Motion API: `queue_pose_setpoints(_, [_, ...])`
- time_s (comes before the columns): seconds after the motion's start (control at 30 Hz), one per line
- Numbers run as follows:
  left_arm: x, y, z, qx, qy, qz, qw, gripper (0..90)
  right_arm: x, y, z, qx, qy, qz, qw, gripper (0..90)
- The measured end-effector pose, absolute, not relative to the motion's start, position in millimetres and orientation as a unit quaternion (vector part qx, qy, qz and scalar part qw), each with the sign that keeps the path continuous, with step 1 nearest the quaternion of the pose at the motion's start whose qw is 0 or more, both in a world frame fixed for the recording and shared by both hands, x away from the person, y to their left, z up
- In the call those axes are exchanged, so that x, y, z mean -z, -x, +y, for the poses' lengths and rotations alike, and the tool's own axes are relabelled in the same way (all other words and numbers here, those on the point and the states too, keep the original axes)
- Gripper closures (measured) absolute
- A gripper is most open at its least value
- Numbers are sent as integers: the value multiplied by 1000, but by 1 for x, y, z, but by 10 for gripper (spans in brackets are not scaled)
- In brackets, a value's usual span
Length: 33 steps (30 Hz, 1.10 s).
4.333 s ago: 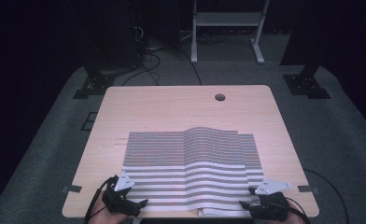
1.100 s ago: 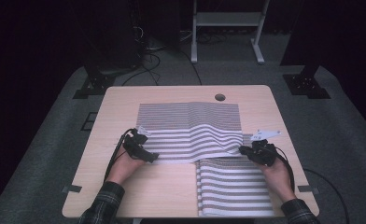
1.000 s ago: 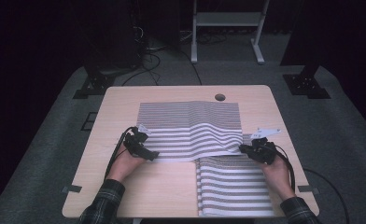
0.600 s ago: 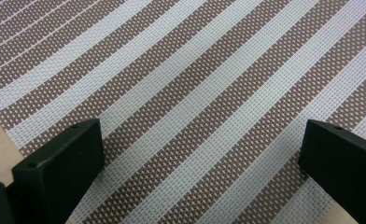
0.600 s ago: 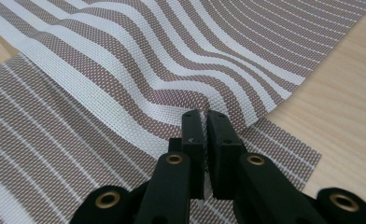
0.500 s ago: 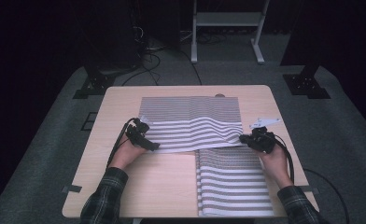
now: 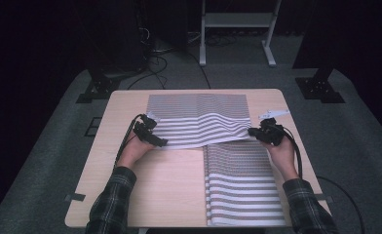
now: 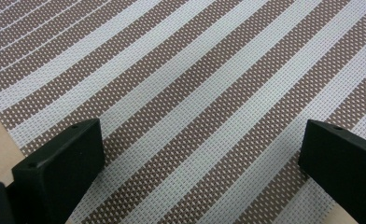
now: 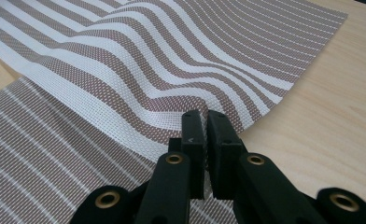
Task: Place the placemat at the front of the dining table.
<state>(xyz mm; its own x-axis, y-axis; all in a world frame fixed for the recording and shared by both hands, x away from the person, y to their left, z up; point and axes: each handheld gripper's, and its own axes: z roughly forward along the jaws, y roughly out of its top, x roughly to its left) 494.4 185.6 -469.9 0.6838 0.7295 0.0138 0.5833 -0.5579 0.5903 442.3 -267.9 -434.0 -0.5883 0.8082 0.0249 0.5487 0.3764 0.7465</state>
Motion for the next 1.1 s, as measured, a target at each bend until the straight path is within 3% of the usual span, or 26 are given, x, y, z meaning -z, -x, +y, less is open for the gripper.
queue_pose_setpoints(0.83, [471,-529,188,-152,-853,410,286,0,439,-487,-259,-330,-430,817,196,839])
queue_pose_setpoints(1.1, [472,-529,188,-154,-849,413,289,0,440,-487,-263,-322,-434,816,205,680])
